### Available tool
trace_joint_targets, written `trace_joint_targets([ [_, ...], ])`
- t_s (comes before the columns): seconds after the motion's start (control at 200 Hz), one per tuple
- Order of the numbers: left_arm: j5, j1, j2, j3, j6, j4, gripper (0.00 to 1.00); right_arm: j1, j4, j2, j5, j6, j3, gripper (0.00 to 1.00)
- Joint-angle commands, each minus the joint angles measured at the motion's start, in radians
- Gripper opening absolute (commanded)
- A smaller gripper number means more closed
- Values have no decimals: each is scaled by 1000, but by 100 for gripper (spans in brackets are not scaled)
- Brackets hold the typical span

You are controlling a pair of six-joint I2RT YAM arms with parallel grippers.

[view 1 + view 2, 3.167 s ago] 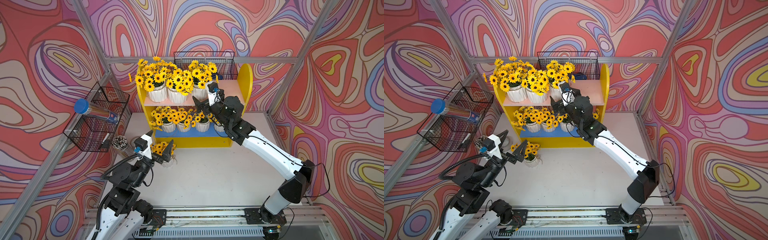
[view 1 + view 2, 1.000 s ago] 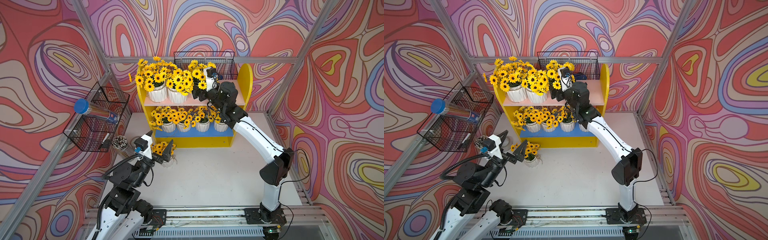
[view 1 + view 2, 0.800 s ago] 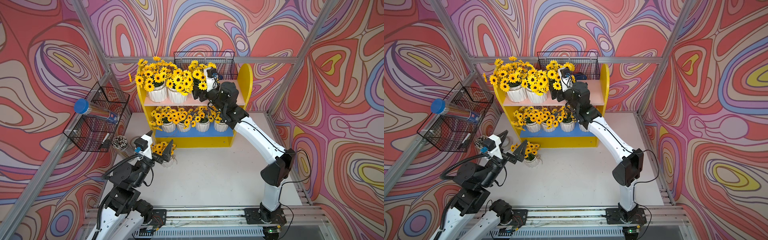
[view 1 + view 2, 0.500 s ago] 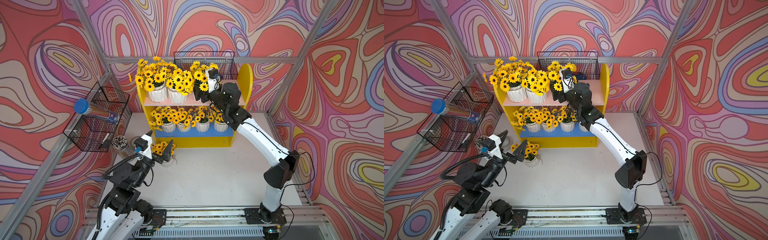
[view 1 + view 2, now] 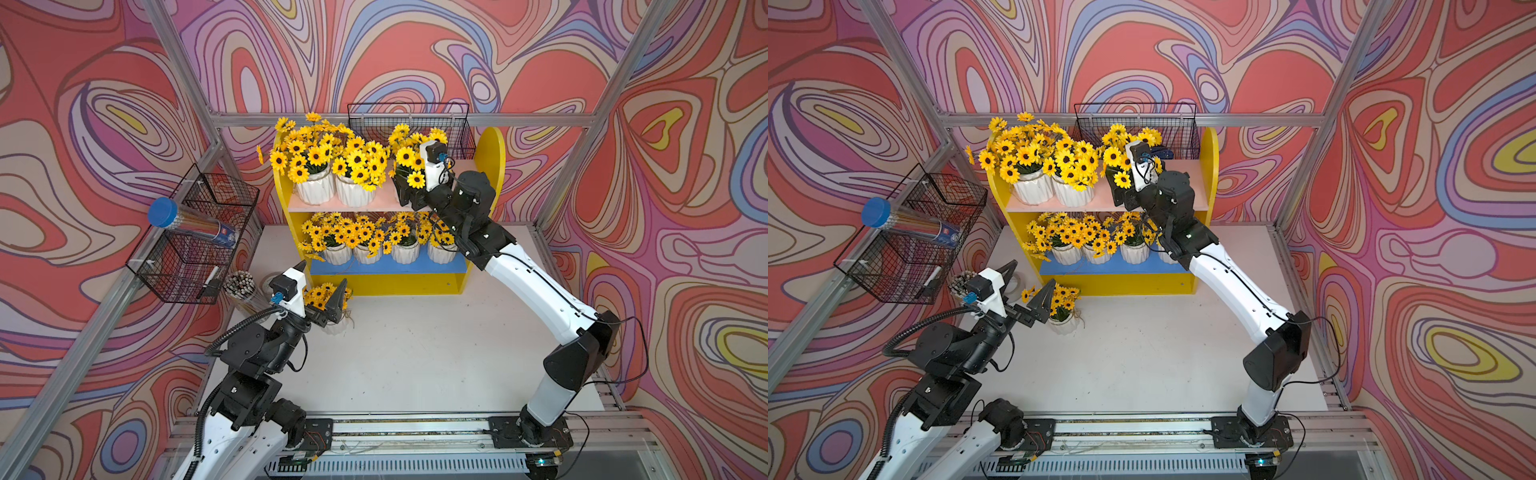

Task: Take the sunflower pots off the shelves
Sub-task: Pick up the sunflower pot from the shelf.

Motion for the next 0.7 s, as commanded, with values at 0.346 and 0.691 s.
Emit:
trace_joint_targets([
  [0.346,10,-3,12,-1,6,25,100,-4,94,-158,35,-17,-80,0],
  [0.691,19,-3,27,1,-1,24,100,-3,120,-277,52,-18,-219,0],
])
